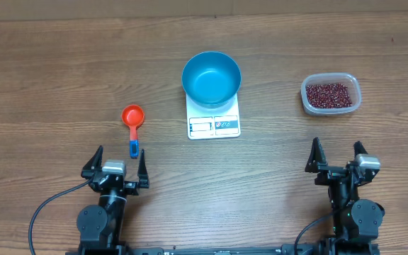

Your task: Scoop item into bowl and weigh 150g on scale

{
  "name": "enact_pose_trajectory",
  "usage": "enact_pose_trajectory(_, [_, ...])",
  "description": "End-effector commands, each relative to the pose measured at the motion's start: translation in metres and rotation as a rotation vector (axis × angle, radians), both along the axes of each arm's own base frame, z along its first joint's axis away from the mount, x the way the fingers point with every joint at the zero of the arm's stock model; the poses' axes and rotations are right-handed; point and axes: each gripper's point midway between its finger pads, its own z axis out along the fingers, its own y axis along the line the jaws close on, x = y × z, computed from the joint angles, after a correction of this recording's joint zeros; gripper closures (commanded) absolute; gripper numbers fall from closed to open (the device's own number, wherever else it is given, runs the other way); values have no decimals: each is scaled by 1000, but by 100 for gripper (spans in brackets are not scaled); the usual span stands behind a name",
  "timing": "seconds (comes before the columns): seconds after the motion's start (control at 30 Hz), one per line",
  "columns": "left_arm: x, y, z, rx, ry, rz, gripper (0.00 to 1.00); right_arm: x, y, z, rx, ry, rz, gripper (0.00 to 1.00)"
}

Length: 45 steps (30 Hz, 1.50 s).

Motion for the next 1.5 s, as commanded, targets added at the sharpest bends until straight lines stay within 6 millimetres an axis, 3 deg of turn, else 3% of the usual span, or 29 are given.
enact_pose_trajectory(0.0, [0, 5, 0, 16, -6, 24, 1, 0, 0, -2, -4, -4, 2, 0])
enact_pose_trajectory(0.2, [-1, 0, 17, -31, -58, -2, 0, 0, 0, -2, -4, -4, 2, 0])
enact_pose_trajectory(0.4, [-14, 8, 60, -29, -72, 43, 0, 0, 0, -2, -4, -4, 2, 0])
enact_pose_trajectory(0.43, [-21, 10, 76, -28, -75, 53, 0, 0, 0, -2, -4, -4, 2, 0])
enact_pose_trajectory(0.6, [-41, 19, 118, -12, -103, 105, 0, 0, 0, -2, -4, -5, 2, 0])
enact_pose_trajectory(0.77, [-46, 19, 142, 11, -78, 106, 1, 0, 0, -2, -4, -4, 2, 0])
enact_pose_trajectory(1.17, [-21, 19, 210, 34, 170, 100, 1, 0, 0, -2, -4, -4, 2, 0])
enact_pose_trajectory(1.3, [-9, 18, 219, 41, 280, 97, 0, 0, 0, -2, -4, -5, 2, 0])
enact_pose_trajectory(1.47, [12, 18, 215, 50, 449, 91, 0, 0, 0, -2, -4, -4, 2, 0])
